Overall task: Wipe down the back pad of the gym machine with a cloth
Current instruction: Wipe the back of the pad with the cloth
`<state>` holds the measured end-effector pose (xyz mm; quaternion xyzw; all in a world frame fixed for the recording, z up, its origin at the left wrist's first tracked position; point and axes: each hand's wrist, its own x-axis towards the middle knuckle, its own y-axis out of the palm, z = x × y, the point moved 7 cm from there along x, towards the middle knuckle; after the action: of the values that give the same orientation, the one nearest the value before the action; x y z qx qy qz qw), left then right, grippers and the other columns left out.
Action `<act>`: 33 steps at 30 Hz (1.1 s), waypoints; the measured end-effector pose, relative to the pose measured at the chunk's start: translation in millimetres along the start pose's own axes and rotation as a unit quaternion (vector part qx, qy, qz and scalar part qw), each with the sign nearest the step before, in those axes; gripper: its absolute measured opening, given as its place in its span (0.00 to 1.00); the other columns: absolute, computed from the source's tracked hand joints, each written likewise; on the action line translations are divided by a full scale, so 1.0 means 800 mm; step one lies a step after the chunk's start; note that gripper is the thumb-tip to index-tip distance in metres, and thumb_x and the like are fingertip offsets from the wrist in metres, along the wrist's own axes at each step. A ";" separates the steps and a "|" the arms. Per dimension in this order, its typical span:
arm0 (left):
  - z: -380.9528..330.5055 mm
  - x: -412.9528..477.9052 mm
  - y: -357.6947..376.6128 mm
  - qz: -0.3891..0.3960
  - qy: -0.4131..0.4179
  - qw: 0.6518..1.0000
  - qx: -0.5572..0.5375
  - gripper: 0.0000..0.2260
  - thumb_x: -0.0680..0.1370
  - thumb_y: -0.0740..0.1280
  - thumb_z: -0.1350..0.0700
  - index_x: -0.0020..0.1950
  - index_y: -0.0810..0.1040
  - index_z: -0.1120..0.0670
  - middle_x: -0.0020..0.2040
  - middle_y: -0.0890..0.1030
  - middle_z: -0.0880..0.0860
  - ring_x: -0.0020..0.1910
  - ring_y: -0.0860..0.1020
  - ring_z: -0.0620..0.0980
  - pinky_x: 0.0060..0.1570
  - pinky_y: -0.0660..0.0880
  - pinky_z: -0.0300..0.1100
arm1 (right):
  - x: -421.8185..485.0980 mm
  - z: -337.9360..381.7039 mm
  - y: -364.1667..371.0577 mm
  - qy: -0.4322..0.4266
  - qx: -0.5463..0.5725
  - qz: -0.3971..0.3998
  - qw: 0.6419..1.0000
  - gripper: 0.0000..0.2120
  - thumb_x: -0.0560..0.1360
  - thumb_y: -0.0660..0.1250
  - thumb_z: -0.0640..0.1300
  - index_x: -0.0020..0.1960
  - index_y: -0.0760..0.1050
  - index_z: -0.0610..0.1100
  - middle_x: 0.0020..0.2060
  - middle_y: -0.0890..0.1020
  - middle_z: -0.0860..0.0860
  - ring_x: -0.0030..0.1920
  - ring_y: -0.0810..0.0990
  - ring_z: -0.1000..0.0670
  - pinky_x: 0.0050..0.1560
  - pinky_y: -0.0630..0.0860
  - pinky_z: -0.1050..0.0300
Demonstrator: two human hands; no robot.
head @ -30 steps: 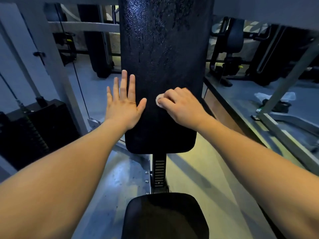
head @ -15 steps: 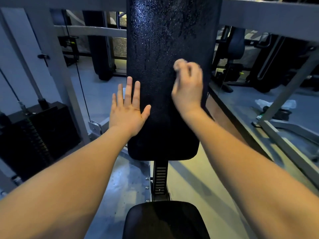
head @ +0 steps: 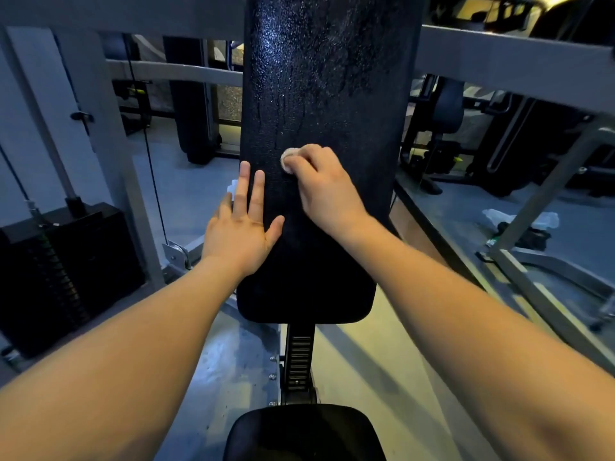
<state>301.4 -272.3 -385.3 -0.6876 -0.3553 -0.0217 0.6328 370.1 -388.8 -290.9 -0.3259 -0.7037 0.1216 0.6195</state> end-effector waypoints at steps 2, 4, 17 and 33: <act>-0.001 -0.001 -0.001 -0.005 0.003 1.000 0.000 0.37 0.81 0.47 0.33 0.75 0.23 0.45 0.72 0.17 0.44 0.77 0.59 0.62 0.68 0.68 0.58 | 0.014 -0.032 -0.018 -0.013 -0.030 -0.003 0.999 0.12 0.77 0.64 0.33 0.57 0.81 0.42 0.52 0.80 0.43 0.48 0.76 0.40 0.49 0.77 0.45; -0.001 -0.002 -0.003 0.000 0.005 1.000 0.001 0.36 0.81 0.46 0.33 0.74 0.22 0.44 0.72 0.17 0.44 0.77 0.59 0.61 0.67 0.69 0.57 | 0.027 -0.082 -0.048 0.106 -0.046 -0.077 0.990 0.14 0.75 0.62 0.31 0.56 0.80 0.41 0.50 0.78 0.42 0.47 0.75 0.39 0.47 0.76 0.45; -0.012 -0.017 -0.052 0.016 -0.001 0.996 -0.088 0.33 0.82 0.62 0.47 0.82 0.51 0.53 0.82 0.45 0.50 0.77 0.54 0.58 0.70 0.66 0.57 | -0.009 -0.021 -0.017 0.260 0.182 0.099 0.943 0.08 0.82 0.64 0.40 0.59 0.78 0.48 0.54 0.75 0.50 0.48 0.75 0.53 0.48 0.69 0.60; 0.071 -0.039 -0.091 -0.134 -0.263 0.840 -0.455 0.08 0.78 0.64 0.54 0.44 0.77 0.58 0.36 0.81 0.53 0.35 0.78 0.52 0.38 0.76 0.47 | -0.009 0.007 -0.018 0.230 0.138 0.117 0.956 0.05 0.80 0.61 0.43 0.51 0.76 0.49 0.48 0.77 0.51 0.54 0.74 0.47 0.54 0.71 0.53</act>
<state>216.2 -240.4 -349.1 -0.8239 -0.5471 -0.0836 0.1220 360.8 -403.1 -289.7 -0.3363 -0.4760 0.2107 0.7848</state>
